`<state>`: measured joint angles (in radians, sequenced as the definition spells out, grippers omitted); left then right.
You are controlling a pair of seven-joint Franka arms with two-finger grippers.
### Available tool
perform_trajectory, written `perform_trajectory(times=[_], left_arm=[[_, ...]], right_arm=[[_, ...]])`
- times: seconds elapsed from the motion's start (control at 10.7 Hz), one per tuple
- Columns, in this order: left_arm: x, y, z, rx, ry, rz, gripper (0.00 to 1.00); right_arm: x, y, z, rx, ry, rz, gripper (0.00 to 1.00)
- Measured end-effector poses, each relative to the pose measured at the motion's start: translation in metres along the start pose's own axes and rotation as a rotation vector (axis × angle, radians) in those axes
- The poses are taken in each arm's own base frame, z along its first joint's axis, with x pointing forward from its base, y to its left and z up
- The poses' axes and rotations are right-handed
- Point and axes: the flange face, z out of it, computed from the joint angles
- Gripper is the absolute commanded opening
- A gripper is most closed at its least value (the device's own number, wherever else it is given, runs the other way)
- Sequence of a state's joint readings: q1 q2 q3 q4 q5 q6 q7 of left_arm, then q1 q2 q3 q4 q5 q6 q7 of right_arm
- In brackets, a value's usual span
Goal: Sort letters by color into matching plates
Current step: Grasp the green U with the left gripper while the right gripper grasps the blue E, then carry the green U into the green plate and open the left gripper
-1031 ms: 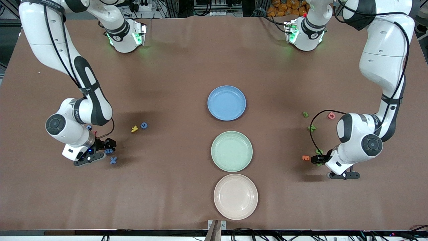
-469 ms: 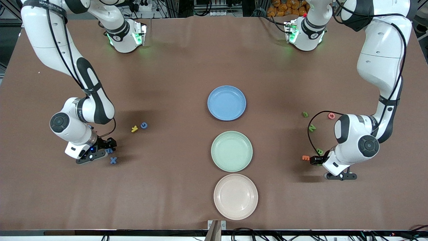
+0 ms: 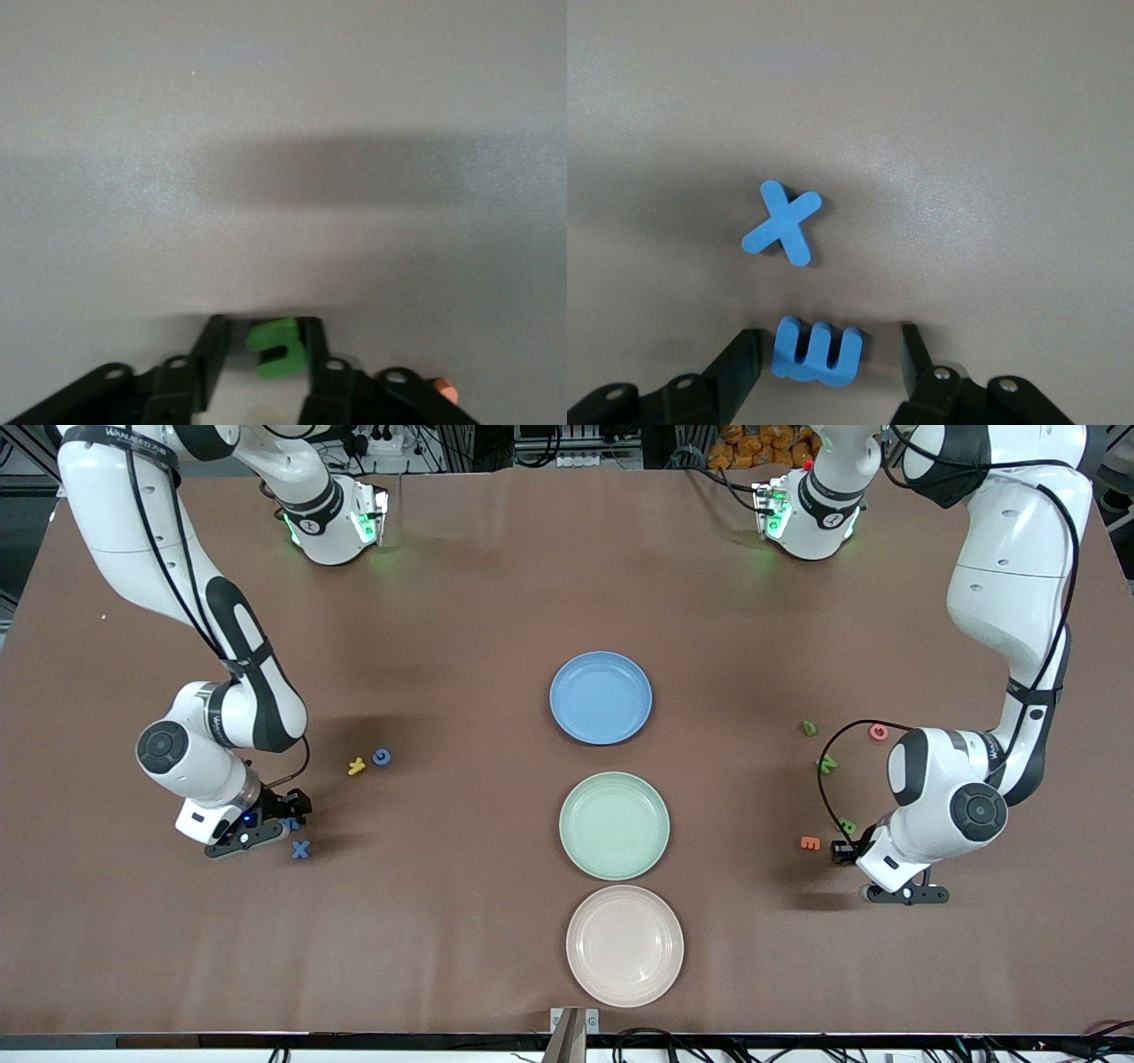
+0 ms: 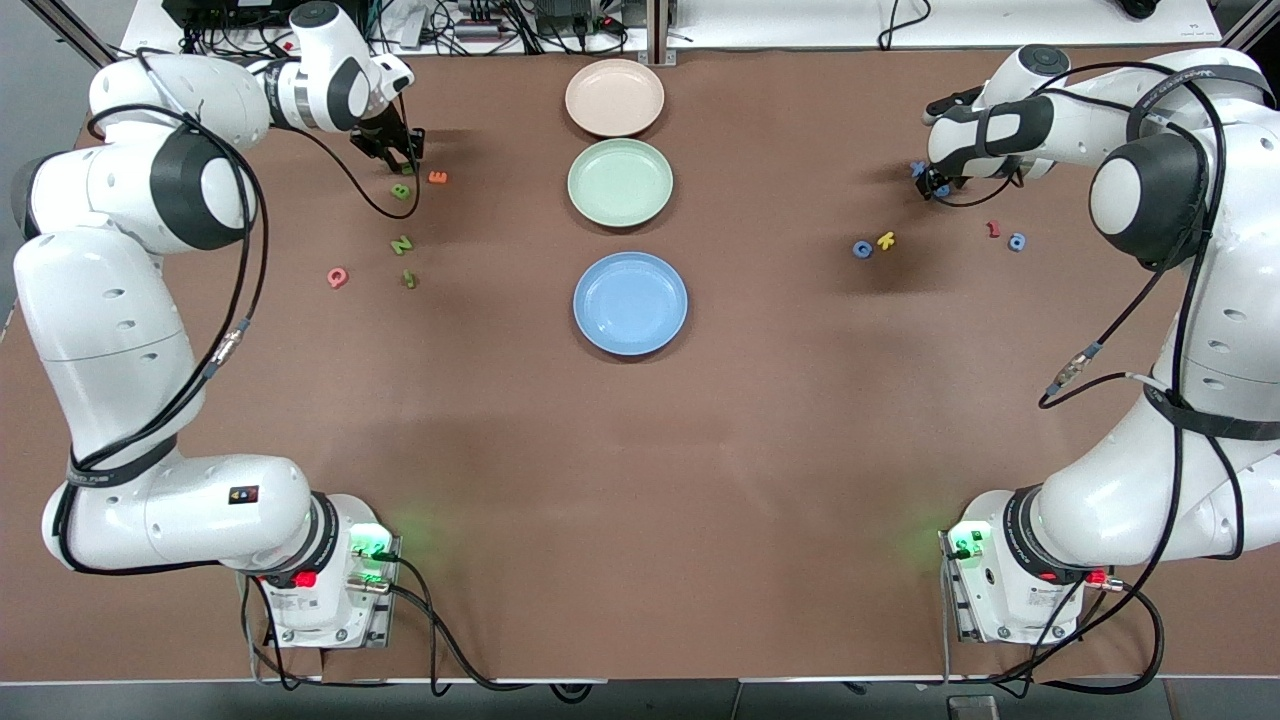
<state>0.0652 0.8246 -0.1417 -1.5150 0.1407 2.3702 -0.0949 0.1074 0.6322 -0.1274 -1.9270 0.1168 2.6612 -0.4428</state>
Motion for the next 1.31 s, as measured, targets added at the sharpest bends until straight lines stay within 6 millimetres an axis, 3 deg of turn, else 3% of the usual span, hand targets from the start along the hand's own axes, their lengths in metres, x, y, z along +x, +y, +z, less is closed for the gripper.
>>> perform_trajectory(times=[0.47, 0.66, 0.84, 1.03, 1.31], left_arm=[[0.001, 0.003, -0.001, 0.004, 0.004, 0.058, 0.00], [0.004, 0.012, -0.007, 0.000, 0.014, 0.077, 0.00], [0.005, 0.050, -0.025, -0.001, 0.008, 0.128, 0.00], [0.002, 0.104, -0.048, 0.000, 0.017, 0.201, 0.00], [-0.006, 0.168, -0.059, -0.009, 0.034, 0.245, 0.00]], right_arm=[[0.001, -0.001, -0.001, 0.000, 0.002, -0.001, 0.57], [0.001, -0.001, -0.003, -0.001, 0.005, -0.001, 0.54], [0.002, -0.001, -0.003, -0.001, 0.007, -0.002, 0.50], [0.002, 0.000, -0.004, -0.001, 0.008, -0.001, 0.50], [0.002, 0.000, -0.004, -0.002, 0.009, 0.000, 0.47]])
